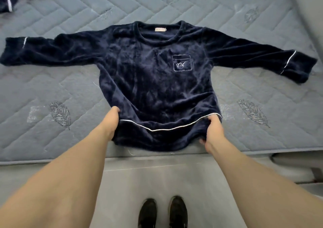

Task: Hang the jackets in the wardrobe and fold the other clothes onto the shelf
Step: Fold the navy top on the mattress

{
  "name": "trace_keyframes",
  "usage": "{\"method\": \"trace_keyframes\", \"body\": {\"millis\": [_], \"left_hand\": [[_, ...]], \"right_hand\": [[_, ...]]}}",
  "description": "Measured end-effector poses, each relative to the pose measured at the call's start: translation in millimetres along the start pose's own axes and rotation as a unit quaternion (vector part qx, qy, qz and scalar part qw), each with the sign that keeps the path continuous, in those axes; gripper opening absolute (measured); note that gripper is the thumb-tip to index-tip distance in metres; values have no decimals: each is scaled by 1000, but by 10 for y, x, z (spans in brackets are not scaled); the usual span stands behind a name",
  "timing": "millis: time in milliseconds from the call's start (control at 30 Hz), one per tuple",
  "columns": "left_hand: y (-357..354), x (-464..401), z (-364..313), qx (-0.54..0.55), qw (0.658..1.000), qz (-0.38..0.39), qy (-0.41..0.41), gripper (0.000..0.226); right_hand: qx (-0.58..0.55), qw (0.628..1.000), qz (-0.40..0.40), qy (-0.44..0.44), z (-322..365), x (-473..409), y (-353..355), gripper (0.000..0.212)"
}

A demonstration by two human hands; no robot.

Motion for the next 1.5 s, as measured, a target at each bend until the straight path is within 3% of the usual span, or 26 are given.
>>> {"method": "trace_keyframes", "body": {"millis": [67, 167, 200, 267, 300, 367, 400, 433, 533, 567, 633, 700, 767, 900, 1067, 1200, 1300, 1500], "left_hand": [[-69, 56, -52, -39, 998, -12, -44, 27], [-23, 83, -65, -83, 981, -89, -150, 20], [105, 134, -55, -161, 959, -139, -187, 19], [413, 262, 62, -389, 867, -226, -214, 26], [547, 306, 149, -487, 824, -232, -175, 33], [688, 349, 310, -588, 784, -190, -51, 48], [663, 353, 344, -611, 774, -161, -31, 53], [572, 322, 335, -624, 767, -136, -65, 55], [75, 216, 247, -631, 738, -19, -240, 61], [-73, 200, 234, -632, 733, 29, -248, 64], [-301, 149, 214, -649, 727, 129, -184, 65], [-483, 124, 129, -663, 711, 207, -106, 64], [-614, 112, -84, -646, 725, 218, -97, 63], [-683, -92, -655, -600, 760, 172, -180, 63], [-674, -564, -1145, -593, 756, 116, -253, 67], [-730, -1111, -1427, -614, 719, 83, -315, 66], [-778, -1550, -1676, -619, 707, 59, -338, 66], [-1016, -2372, -2544, -562, 732, 37, -382, 63]], "right_hand": [[10, 1000, -8, -8, 15, 74, -12, 57], [142, 974, -168, 48, 82, 23, 259, 59], [193, 955, -219, 49, 102, 6, 394, 55], [300, 911, -279, 37, 129, -18, 653, 51], [358, 882, -304, 32, 134, -11, 737, 54], [483, 814, -323, 28, 108, 54, 730, 60], [529, 789, -309, 45, 70, 95, 647, 63], [565, 771, -281, 84, 37, 123, 503, 65], [680, 678, -134, 245, -56, 154, -65, 73], [719, 635, -84, 270, -100, 156, -236, 73], [781, 576, -13, 243, -185, 141, -462, 71], [797, 577, 26, 179, -159, 96, -577, 69], [790, 591, 41, 159, -33, 75, -655, 67], [794, 569, 41, 211, 394, 24, -901, 65], [790, 550, 35, 270, 957, -217, -1515, 64], [765, 578, 16, 284, 1247, -474, -2111, 68], [765, 570, 3, 301, 1466, -734, -2456, 70], [737, 596, -59, 314, 2232, -1382, -2936, 71]]}}
Point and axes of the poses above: each hand's wrist, its own x-axis away from the middle knuckle, its own y-axis out of the back of the hand, z = x × y, the point moved 4 cm from there along -x, towards the middle knuckle, and after that the axes turned 9 degrees about -y, right-handed, at the moved point
